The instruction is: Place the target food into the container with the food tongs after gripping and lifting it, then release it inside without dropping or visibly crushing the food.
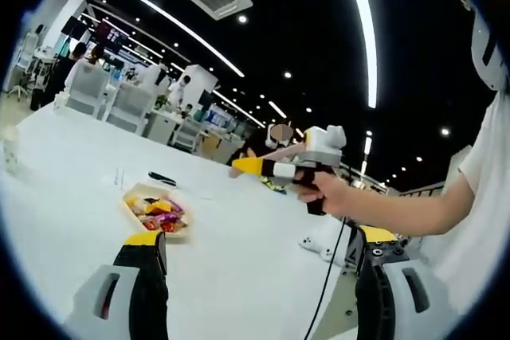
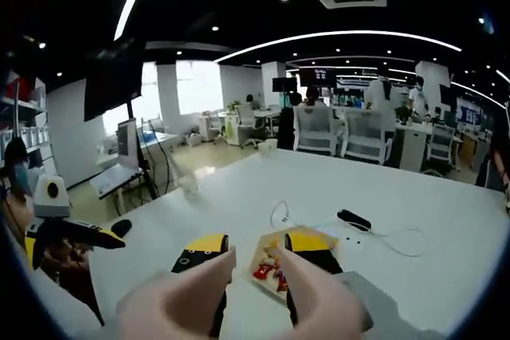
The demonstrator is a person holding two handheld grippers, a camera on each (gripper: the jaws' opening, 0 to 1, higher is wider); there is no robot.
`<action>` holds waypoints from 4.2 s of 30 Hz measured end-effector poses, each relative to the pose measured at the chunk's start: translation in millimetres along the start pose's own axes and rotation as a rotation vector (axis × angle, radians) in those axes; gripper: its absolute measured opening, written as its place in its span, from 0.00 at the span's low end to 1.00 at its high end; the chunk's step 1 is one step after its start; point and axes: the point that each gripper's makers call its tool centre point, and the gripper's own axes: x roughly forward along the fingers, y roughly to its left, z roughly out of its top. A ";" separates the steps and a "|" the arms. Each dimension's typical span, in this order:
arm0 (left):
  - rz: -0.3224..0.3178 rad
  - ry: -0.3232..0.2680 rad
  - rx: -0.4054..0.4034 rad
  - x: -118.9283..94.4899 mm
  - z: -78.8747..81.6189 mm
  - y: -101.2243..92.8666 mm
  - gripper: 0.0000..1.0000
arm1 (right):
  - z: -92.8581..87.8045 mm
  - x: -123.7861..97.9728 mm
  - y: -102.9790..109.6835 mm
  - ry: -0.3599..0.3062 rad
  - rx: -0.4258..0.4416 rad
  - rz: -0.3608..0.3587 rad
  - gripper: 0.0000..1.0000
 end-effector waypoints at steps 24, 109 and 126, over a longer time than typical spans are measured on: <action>-0.021 0.044 0.054 10.3 -1.0 7.5 0.99 | -15.8 -28.2 -6.5 -0.029 0.098 -0.050 0.28; -0.443 0.051 -0.070 18.2 36.4 -44.2 0.40 | 6.0 -67.8 164.6 -0.156 0.330 0.743 0.29; -0.467 0.040 -0.099 20.9 31.8 -47.3 0.32 | 13.1 -73.3 163.6 -0.214 0.464 0.775 0.30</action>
